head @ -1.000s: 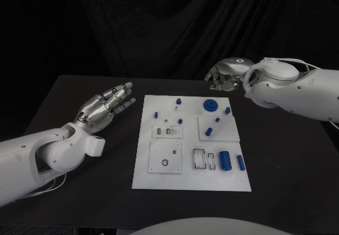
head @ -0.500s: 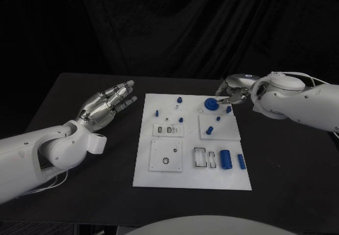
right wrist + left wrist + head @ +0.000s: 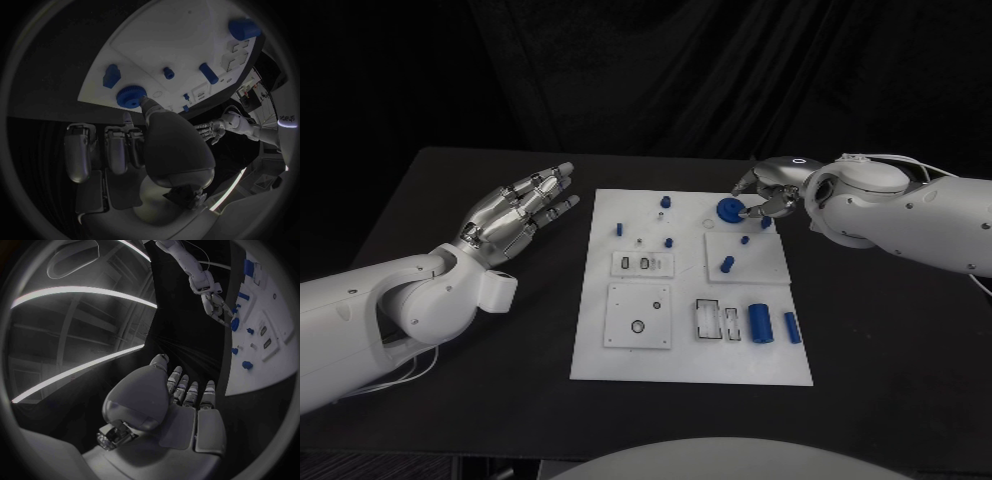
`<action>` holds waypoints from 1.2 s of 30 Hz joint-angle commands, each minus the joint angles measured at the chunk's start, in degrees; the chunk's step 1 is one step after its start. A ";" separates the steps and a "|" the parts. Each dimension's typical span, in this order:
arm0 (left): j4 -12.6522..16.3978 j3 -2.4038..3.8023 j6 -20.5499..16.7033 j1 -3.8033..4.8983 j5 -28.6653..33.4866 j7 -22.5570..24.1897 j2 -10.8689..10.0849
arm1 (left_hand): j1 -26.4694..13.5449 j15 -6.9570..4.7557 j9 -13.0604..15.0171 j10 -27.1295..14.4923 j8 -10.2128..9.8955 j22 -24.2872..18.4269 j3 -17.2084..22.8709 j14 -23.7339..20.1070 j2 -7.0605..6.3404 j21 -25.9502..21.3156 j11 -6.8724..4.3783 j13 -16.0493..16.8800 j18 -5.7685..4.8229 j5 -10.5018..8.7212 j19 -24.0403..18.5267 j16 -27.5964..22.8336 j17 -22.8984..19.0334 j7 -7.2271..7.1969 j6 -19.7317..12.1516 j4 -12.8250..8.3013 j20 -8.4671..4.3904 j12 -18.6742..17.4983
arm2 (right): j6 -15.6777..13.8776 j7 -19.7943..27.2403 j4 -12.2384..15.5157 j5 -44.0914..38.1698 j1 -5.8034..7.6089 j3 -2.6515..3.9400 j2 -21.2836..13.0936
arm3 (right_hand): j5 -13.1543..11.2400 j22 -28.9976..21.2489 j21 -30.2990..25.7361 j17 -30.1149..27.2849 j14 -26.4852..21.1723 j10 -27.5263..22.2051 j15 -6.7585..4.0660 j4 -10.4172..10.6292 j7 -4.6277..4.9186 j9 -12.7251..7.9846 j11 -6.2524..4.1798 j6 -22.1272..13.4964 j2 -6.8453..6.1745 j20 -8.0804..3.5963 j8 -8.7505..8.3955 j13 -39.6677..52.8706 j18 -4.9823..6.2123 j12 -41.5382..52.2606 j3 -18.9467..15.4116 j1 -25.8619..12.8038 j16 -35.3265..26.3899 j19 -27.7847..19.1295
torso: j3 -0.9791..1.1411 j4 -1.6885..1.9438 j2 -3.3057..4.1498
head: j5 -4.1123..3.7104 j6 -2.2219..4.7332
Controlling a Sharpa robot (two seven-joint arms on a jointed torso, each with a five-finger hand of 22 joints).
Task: Assemble the parts on the task board
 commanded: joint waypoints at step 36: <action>-0.08 0.05 1.77 0.00 0.18 -0.45 0.04 | -0.55 0.40 -0.02 -0.30 0.09 -0.05 0.64 -0.37 0.26 -0.14 0.14 -0.05 0.69 0.27 -0.21 -0.18 -0.04 0.16 -0.52 -0.02 0.01 -0.22 | -0.78 -2.61 -3.06 -2.18 -1.84 0.04 2.72 | -3.03 14.17 1.39 15.06 5.84 5.97 -0.56 -2.02 0.47 3.06 -0.26 2.35 0.47 -0.40 2.33 15.06 -1.09 0.14 -0.36 0.93 0.16 3.92 | -0.05 0.16 -0.08 | -0.02 -0.12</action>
